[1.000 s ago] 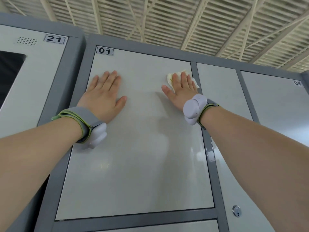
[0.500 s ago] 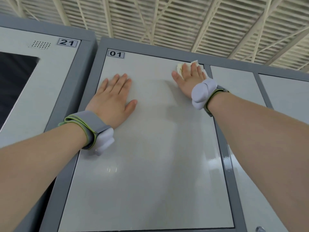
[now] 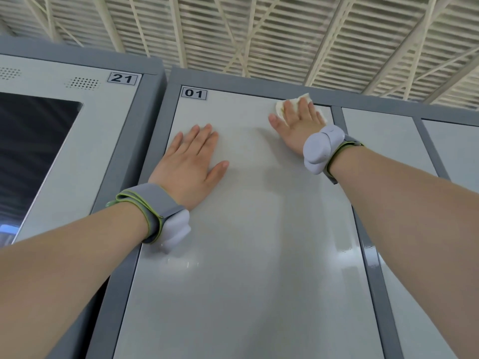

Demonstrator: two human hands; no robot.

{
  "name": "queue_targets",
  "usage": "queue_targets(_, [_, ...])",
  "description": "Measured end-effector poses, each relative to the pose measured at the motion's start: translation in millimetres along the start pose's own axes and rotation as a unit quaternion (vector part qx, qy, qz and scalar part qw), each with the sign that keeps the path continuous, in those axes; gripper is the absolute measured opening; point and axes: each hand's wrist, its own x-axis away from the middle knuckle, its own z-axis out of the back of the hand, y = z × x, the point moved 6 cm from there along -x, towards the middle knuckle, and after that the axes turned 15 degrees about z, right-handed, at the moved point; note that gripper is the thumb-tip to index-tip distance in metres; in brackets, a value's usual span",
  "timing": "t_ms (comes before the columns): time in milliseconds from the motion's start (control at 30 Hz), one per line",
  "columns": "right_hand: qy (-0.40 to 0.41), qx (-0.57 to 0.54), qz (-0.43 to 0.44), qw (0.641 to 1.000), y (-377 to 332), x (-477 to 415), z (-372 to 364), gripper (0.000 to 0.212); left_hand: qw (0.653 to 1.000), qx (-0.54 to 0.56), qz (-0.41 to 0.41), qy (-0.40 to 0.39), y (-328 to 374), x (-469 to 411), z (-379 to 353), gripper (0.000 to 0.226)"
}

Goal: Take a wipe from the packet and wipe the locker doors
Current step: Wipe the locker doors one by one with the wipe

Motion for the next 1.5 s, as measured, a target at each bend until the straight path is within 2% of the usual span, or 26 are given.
queue_targets(133, [0.01,-0.043,0.037,0.998,-15,3,-3,0.064,1.0,0.024,0.0,-0.009,-2,-1,1,0.078])
queue_targets(200, [0.009,-0.024,0.045,0.999,-11,6,-1,0.059,0.999,0.042,-0.003,-0.014,-2,-2,3,0.077])
queue_targets(267, [-0.011,0.013,0.019,1.0,-2,6,2,0.056,0.997,0.069,-0.009,-0.019,-2,-2,7,0.075])
queue_targets(367, [-0.018,-0.039,-0.06,0.997,-4,3,6,0.068,0.995,0.095,-0.019,-0.009,-7,-3,14,0.066])
queue_targets(600, [-0.015,-0.062,0.06,0.996,-57,3,-6,0.065,0.999,0.032,-0.008,0.039,-46,-12,37,0.083])
queue_targets(700, [-0.027,-0.055,0.084,0.995,-63,7,-7,0.057,0.999,0.004,0.013,0.038,-65,-16,41,0.078])
queue_targets(800, [-0.028,-0.001,0.043,0.999,-46,3,-2,0.053,0.999,-0.025,0.017,0.046,-81,-15,41,0.081])
queue_targets(933, [0.031,-0.075,-0.071,0.994,-35,-6,3,0.067,0.998,-0.044,0.04,0.028,-91,-12,35,0.08])
queue_targets(1067, [0.038,-0.065,0.003,0.997,-67,-18,-2,0.059,0.998,-0.046,0.044,0.031,-94,-14,34,0.082])
queue_targets(1200, [0.016,-0.069,0.113,0.991,-106,-16,-11,0.053,0.997,-0.05,0.042,0.029,-96,-14,33,0.074])
queue_targets(1267, [0.008,-0.063,0.137,0.989,-110,-14,-13,0.051,0.998,-0.046,0.04,0.028,-95,-13,32,0.069])
queue_targets(1333, [0.022,-0.035,0.121,0.992,-100,-22,-9,0.048,0.998,-0.041,0.04,0.031,-95,-13,33,0.066])
queue_targets(1500, [0.043,-0.002,0.012,0.999,-82,-50,2,0.045,0.998,-0.037,0.035,0.034,-95,-12,34,0.066])
